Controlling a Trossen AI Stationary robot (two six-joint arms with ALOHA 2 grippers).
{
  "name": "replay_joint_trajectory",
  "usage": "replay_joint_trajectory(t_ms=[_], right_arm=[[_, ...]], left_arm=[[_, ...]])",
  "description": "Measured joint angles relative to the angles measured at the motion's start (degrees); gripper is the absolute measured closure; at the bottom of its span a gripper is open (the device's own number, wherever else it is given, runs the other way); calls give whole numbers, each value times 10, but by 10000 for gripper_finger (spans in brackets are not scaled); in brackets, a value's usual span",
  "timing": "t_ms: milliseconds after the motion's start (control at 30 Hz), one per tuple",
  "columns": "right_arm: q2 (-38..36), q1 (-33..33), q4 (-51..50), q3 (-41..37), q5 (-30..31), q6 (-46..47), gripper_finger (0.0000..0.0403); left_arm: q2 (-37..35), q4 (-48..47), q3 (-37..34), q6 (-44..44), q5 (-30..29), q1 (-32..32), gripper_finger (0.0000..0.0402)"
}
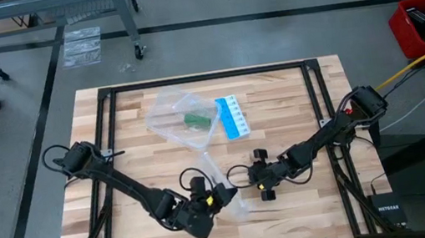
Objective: Roll bandage
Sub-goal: Close the transparent bin
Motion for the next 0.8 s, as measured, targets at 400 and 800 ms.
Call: replay_joint_trajectory(t_ms=[400,800], right_arm=[[0,0,2,0,0,0,260],[0,0,5,0,0,0,260]], left_arm=[[0,-47,0,-101,0,6,304],[0,-54,0,-67,1,6,353]])
